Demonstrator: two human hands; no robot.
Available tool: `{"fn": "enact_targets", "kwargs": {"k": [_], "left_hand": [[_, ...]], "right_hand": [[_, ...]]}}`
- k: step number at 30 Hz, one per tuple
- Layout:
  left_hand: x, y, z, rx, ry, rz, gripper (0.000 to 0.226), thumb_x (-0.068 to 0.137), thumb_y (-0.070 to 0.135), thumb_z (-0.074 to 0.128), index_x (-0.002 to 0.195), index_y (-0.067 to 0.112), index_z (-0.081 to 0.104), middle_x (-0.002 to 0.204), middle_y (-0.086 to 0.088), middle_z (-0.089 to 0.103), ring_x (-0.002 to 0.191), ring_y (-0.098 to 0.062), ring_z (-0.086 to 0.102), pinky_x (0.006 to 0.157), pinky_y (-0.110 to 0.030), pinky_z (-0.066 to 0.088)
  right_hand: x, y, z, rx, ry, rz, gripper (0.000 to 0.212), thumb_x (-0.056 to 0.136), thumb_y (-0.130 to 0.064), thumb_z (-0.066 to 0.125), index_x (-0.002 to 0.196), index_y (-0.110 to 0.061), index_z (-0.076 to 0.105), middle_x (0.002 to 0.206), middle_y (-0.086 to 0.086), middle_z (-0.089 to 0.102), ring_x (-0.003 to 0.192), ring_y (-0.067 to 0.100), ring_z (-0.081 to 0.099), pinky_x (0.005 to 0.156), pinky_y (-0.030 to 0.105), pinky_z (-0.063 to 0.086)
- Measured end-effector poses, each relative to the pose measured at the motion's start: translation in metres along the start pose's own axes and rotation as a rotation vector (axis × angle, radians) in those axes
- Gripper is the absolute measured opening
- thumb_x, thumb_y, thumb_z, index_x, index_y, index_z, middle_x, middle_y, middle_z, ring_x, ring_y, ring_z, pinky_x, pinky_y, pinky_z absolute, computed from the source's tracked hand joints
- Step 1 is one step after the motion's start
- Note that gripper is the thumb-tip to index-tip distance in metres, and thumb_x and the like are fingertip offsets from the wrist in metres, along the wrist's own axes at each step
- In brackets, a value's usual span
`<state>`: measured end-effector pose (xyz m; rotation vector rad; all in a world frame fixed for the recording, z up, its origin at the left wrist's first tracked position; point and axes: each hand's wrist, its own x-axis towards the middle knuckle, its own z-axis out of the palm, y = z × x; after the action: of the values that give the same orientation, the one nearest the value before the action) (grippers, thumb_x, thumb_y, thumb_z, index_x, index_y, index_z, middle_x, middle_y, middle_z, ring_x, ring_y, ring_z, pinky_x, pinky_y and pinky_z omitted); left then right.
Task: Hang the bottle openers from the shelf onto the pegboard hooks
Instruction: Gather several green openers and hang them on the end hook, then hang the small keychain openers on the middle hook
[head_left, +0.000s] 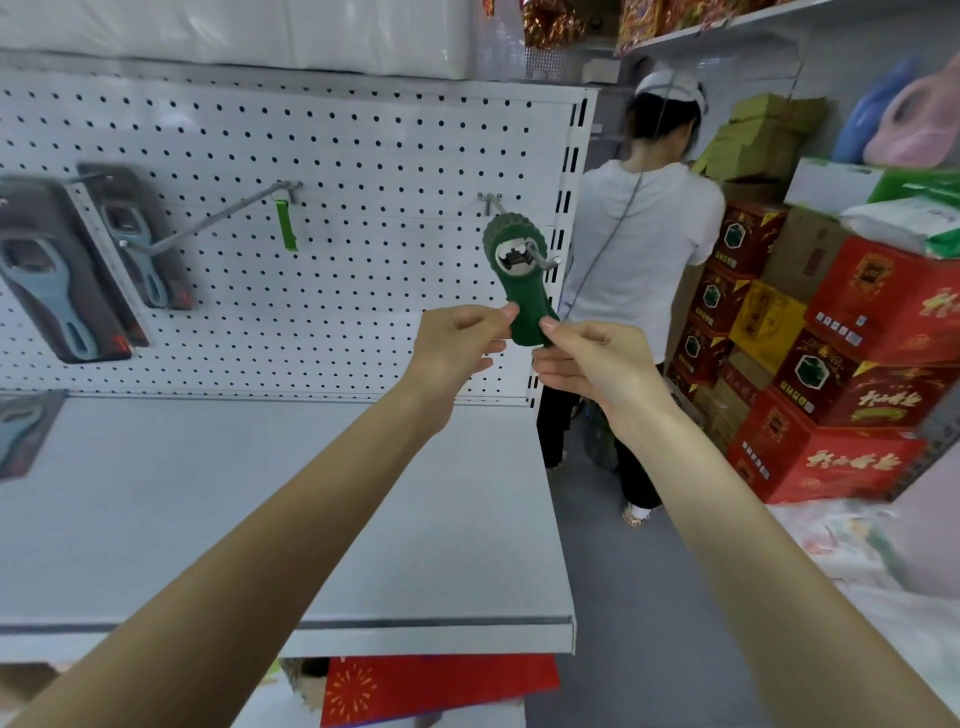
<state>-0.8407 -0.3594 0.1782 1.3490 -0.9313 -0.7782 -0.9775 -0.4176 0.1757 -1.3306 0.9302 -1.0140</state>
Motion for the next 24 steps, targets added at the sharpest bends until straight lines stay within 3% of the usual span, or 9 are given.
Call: {"fn": "enact_targets", "kwargs": {"k": [4, 8, 10, 12, 14, 18, 21, 24], "left_hand": [[-0.005, -0.005, -0.006, 0.066, -0.060, -0.026, 0.028, 0.090, 0.039, 0.062, 0.099, 0.014, 0.072, 0.098, 0.001, 0.073, 0.096, -0.013, 0.067, 0.082, -0.024, 0.054], [-0.015, -0.016, -0.018, 0.177, -0.053, -0.004, 0.029, 0.090, 0.043, 0.060, 0.101, 0.019, 0.071, 0.098, 0.006, 0.072, 0.099, -0.013, 0.066, 0.081, -0.023, 0.052], [-0.021, -0.026, -0.033, 0.483, -0.009, 0.101, 0.032, 0.088, 0.051, 0.059, 0.104, 0.025, 0.069, 0.101, 0.010, 0.071, 0.101, -0.012, 0.064, 0.083, -0.024, 0.049], [-0.029, -0.039, -0.054, 0.945, -0.006, 0.237, 0.049, 0.087, 0.060, 0.052, 0.124, 0.028, 0.060, 0.119, 0.007, 0.065, 0.112, -0.015, 0.058, 0.089, -0.030, 0.045], [-0.036, -0.052, -0.081, 1.218, -0.067, 0.323, 0.061, 0.089, 0.062, 0.045, 0.138, 0.027, 0.045, 0.137, 0.002, 0.054, 0.125, -0.020, 0.049, 0.097, -0.037, 0.041], [-0.046, -0.069, -0.152, 1.324, -0.143, 0.346, 0.065, 0.092, 0.059, 0.041, 0.148, 0.028, 0.031, 0.153, -0.002, 0.035, 0.139, -0.023, 0.034, 0.112, -0.041, 0.031], [-0.054, -0.075, -0.216, 1.406, -0.127, 0.367, 0.066, 0.091, 0.061, 0.040, 0.149, 0.030, 0.029, 0.154, -0.003, 0.033, 0.141, -0.023, 0.031, 0.115, -0.038, 0.025], [-0.062, -0.078, -0.281, 1.445, -0.116, 0.353, 0.068, 0.089, 0.064, 0.040, 0.148, 0.032, 0.029, 0.154, -0.005, 0.034, 0.140, -0.025, 0.032, 0.113, -0.038, 0.024]], "right_hand": [[-0.001, 0.002, -0.011, -0.099, 0.006, 0.013, 0.024, 0.085, -0.026, 0.072, 0.088, -0.002, 0.070, 0.079, 0.014, 0.073, 0.065, 0.020, 0.072, 0.061, 0.026, 0.059], [-0.004, 0.009, -0.019, -0.314, -0.063, 0.011, 0.024, 0.085, -0.028, 0.071, 0.090, -0.004, 0.070, 0.088, 0.017, 0.072, 0.065, 0.018, 0.071, 0.058, 0.022, 0.057], [-0.005, 0.016, -0.015, -0.461, -0.150, 0.013, 0.030, 0.085, -0.031, 0.071, 0.100, -0.005, 0.070, 0.096, 0.014, 0.072, 0.072, 0.015, 0.071, 0.063, 0.023, 0.058], [-0.003, 0.022, -0.005, -0.678, -0.261, -0.017, 0.046, 0.085, -0.039, 0.069, 0.120, -0.009, 0.064, 0.112, 0.008, 0.067, 0.090, 0.015, 0.067, 0.078, 0.027, 0.055], [-0.005, 0.028, 0.011, -0.899, -0.360, -0.054, 0.059, 0.088, -0.046, 0.062, 0.136, -0.015, 0.051, 0.130, 0.007, 0.057, 0.113, 0.019, 0.057, 0.091, 0.027, 0.044], [-0.018, 0.043, 0.059, -1.121, -0.477, -0.115, 0.064, 0.095, -0.044, 0.051, 0.150, -0.022, 0.026, 0.154, 0.007, 0.031, 0.137, 0.023, 0.036, 0.099, 0.025, 0.031], [-0.030, 0.052, 0.106, -1.295, -0.546, -0.205, 0.067, 0.097, -0.045, 0.046, 0.153, -0.028, 0.013, 0.159, 0.004, 0.020, 0.143, 0.024, 0.025, 0.114, 0.035, 0.024], [-0.048, 0.061, 0.164, -1.426, -0.502, -0.310, 0.065, 0.095, -0.054, 0.042, 0.151, -0.038, 0.012, 0.160, -0.001, 0.016, 0.144, 0.021, 0.021, 0.114, 0.040, 0.022]]}}
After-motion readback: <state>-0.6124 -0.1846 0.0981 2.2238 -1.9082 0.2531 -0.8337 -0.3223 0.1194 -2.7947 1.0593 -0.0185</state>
